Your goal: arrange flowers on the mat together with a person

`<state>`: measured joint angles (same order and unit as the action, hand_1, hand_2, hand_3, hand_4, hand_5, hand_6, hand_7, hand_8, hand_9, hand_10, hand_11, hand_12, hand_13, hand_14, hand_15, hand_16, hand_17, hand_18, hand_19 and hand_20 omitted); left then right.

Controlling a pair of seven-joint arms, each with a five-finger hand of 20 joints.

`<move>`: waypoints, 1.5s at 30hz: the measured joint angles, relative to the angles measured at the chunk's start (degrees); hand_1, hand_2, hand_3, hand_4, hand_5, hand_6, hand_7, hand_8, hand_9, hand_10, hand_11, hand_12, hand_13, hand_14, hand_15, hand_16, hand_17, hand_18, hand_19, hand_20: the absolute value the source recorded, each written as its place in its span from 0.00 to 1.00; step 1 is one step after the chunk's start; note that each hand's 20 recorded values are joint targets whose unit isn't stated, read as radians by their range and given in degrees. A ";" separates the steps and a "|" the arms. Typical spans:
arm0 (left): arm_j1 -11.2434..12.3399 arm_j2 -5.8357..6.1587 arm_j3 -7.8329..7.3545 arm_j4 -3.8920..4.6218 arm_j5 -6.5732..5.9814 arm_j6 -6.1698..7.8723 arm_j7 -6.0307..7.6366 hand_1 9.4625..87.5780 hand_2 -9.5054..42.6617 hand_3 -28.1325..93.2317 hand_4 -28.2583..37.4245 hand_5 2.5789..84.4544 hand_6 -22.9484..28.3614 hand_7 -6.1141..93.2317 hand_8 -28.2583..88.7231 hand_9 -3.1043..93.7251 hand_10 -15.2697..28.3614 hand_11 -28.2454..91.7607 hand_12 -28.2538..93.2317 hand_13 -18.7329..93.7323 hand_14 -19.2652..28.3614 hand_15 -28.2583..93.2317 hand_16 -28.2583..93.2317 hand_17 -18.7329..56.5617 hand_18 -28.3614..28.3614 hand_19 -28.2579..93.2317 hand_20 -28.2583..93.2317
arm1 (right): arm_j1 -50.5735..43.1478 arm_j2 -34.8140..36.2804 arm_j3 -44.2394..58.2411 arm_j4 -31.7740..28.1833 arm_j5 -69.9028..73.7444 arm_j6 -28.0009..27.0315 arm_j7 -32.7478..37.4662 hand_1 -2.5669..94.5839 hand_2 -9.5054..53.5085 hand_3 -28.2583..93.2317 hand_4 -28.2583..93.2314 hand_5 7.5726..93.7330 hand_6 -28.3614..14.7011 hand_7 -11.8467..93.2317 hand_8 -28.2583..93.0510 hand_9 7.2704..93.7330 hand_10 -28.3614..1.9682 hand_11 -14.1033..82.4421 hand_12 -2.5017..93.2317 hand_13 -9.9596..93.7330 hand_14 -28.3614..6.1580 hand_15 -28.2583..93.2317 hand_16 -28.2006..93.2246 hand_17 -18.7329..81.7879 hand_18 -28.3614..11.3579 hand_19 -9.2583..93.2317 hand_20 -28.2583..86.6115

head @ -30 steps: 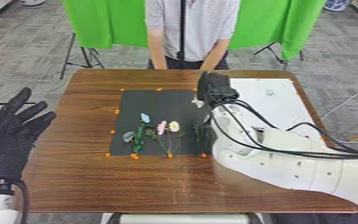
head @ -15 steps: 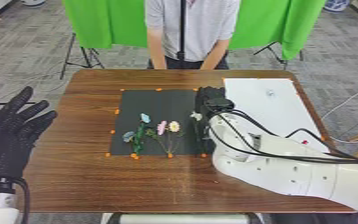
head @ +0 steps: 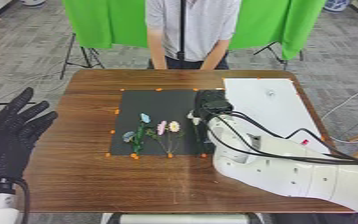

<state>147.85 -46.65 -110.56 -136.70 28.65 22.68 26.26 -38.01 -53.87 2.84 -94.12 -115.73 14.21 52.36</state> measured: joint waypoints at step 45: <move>5.34 0.29 -1.54 -0.30 -1.63 1.00 3.74 0.12 0.35 0.84 0.00 0.35 0.52 0.17 0.17 0.34 0.69 0.38 0.34 0.35 0.84 0.59 0.20 0.12 0.84 0.55 0.38 | -39.96 12.42 55.57 -27.00 30.64 22.10 -18.00 0.25 0.22 0.83 0.03 0.52 0.63 0.23 0.14 0.57 0.37 0.32 0.18 0.58 0.32 0.70 0.32 0.26 0.10 0.68 0.37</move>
<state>153.20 -46.36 -112.10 -137.00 27.02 23.68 30.00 -77.97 -41.45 58.41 -121.11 -85.09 36.31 34.35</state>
